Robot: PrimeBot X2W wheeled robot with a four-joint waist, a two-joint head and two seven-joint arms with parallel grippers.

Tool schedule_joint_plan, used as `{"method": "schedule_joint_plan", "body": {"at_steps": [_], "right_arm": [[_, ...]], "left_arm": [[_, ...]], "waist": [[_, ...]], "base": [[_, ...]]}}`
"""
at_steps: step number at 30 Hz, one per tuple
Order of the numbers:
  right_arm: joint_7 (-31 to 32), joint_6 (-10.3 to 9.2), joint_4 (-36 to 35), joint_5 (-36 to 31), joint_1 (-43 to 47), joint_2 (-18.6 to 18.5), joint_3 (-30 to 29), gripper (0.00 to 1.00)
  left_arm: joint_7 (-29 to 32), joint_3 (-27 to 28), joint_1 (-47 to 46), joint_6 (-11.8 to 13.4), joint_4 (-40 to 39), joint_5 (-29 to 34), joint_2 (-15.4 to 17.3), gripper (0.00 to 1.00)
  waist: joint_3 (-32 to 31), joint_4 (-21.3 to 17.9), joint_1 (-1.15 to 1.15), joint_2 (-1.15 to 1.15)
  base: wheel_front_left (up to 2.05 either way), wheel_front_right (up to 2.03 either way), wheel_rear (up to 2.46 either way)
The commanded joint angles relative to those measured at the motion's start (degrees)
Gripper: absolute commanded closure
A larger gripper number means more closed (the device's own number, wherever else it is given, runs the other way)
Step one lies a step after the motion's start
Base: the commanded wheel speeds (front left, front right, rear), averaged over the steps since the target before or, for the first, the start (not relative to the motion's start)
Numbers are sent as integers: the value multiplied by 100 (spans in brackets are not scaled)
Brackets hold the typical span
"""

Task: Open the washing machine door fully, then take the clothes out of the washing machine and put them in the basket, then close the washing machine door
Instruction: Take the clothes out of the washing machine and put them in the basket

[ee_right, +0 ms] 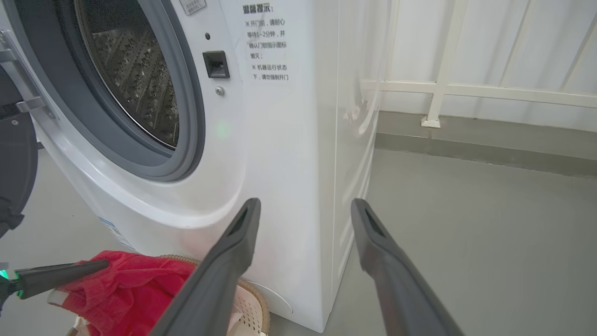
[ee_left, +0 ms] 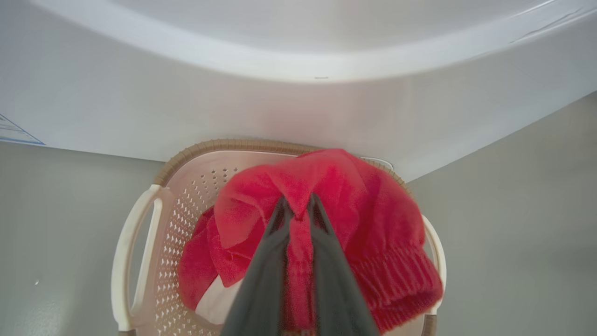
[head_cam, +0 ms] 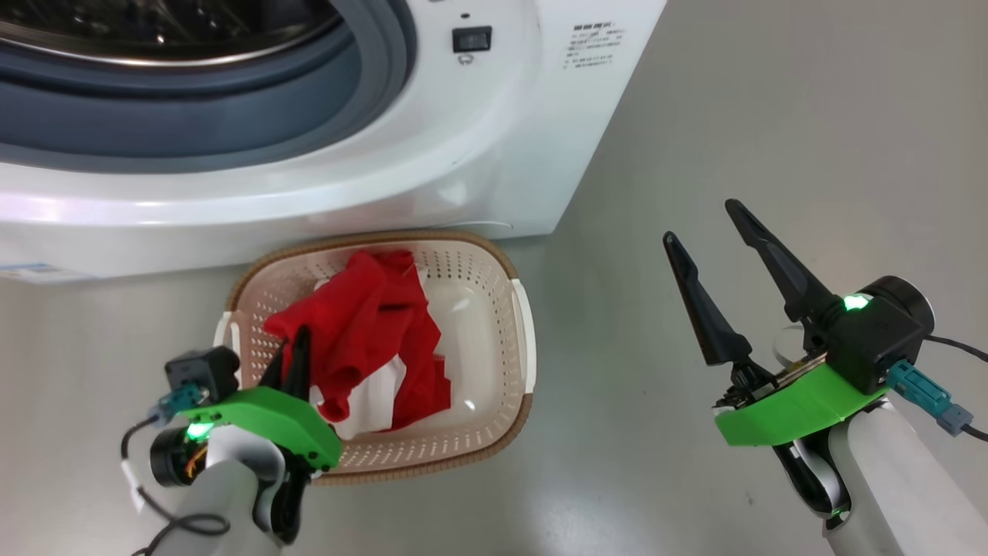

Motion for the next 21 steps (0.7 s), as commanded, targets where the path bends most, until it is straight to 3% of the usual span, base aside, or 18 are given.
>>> {"method": "schedule_joint_plan", "body": {"at_steps": [1, 10, 17, 18, 19, 20, 21], "right_arm": [[-36, 26, -130, 15, -37, -46, 116, 0], [-36, 26, -45, 143, -219, -29, 243, 0], [-36, 26, 31, 212, -332, -24, 321, 0], [-36, 26, 41, 215, -335, -20, 317, 0], [-36, 26, 54, 216, -336, -18, 309, 0], [-36, 26, 68, 216, -335, -14, 299, 0], [-36, 26, 87, 215, -332, -7, 284, 0]], "left_arm": [[-67, 83, -158, -67, 192, -82, 84, 100], [-77, -83, -808, -149, 1584, -328, 63, 100], [-98, -183, -1051, -186, 2026, -623, 60, 100], [-104, -206, -1066, -189, 2050, -648, 60, 83], [-112, -232, -1078, -191, 2069, -664, 60, 57], [-119, -261, -1084, -194, 2086, -677, 60, 18], [-128, -301, -1088, -196, 2097, -681, 60, 0]], "waist": [[125, -50, 0, 0], [420, -181, 0, 0], [514, -296, 0, 0], [512, -309, 0, 0], [505, -319, 0, 0], [495, -327, 0, 0], [478, -332, 0, 0]], "base": [[0, 0, 0], [0, 0, 0], [0, 0, 0], [0, 0, 0], [0, 0, 0], [0, 0, 0], [0, 0, 0]]}}
